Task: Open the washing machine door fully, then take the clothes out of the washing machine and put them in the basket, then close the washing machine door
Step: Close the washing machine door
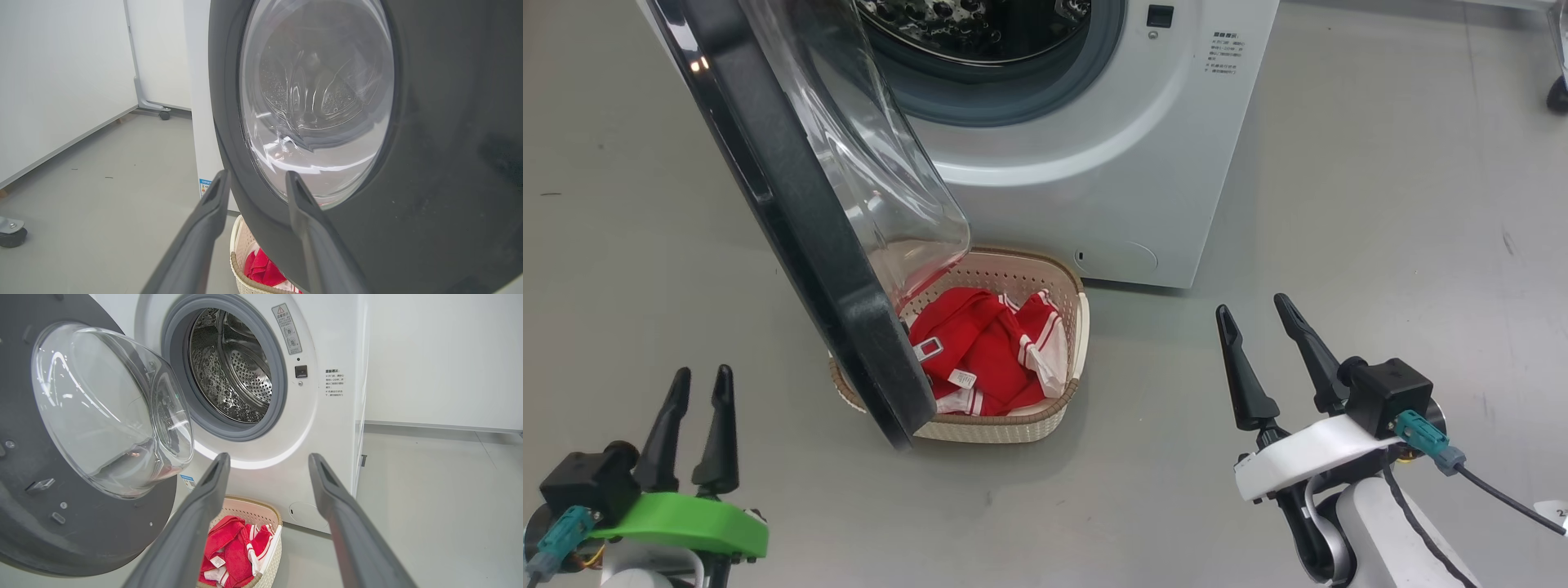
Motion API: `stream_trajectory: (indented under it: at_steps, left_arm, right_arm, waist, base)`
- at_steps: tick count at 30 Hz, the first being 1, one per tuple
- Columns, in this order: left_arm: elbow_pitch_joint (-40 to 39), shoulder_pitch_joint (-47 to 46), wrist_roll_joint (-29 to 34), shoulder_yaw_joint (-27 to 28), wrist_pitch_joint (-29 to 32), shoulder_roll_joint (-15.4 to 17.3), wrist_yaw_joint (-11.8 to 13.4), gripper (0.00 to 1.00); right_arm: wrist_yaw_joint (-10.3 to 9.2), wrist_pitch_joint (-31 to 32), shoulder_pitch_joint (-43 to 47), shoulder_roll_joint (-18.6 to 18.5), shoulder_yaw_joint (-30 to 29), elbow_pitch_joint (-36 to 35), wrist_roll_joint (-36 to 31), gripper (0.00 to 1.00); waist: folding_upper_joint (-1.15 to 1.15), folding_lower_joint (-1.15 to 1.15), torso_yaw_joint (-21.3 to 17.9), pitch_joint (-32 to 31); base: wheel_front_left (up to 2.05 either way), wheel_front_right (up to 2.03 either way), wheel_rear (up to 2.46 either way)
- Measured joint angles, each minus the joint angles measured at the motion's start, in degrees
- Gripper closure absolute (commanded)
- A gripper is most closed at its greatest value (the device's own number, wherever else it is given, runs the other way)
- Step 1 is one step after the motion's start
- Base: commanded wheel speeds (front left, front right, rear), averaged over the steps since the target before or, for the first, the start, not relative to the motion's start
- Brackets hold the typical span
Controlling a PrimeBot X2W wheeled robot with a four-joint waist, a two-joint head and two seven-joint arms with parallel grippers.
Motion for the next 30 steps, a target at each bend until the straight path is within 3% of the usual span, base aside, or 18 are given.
stream_trajectory:
  at_steps: [12,17,25,30]
  left_arm:
    - [0.33,-0.01,0.22,-0.14,0.0,0.0,0.0,1.0]
    - [0.08,-0.57,-3.01,0.85,0.0,0.01,0.0,1.0]
    - [-0.76,-2.39,-16.52,0.73,2.75,-1.3,0.0,1.0]
    - [-1.9,-3.32,-30.94,1.78,9.49,-4.82,0.0,1.0]
  right_arm:
    - [0.0,0.0,0.64,0.0,0.21,0.35,0.0,0.0]
    - [0.0,0.0,0.69,-0.04,0.46,0.53,0.0,0.0]
    - [0.0,0.0,0.9,-0.15,1.31,0.92,0.0,0.0]
    - [0.0,0.0,0.93,-0.16,1.53,0.96,0.0,0.0]
  waist:
    - [0.0,0.0,0.08,-0.54]
    - [0.0,0.0,0.23,-0.99]
    - [0.0,0.0,0.46,-1.87]
    - [0.0,0.0,0.5,-2.13]
  base:
    - [0.0,0.0,0.0]
    - [0.0,0.0,0.0]
    - [0.0,0.0,0.0]
    - [0.0,0.0,0.0]
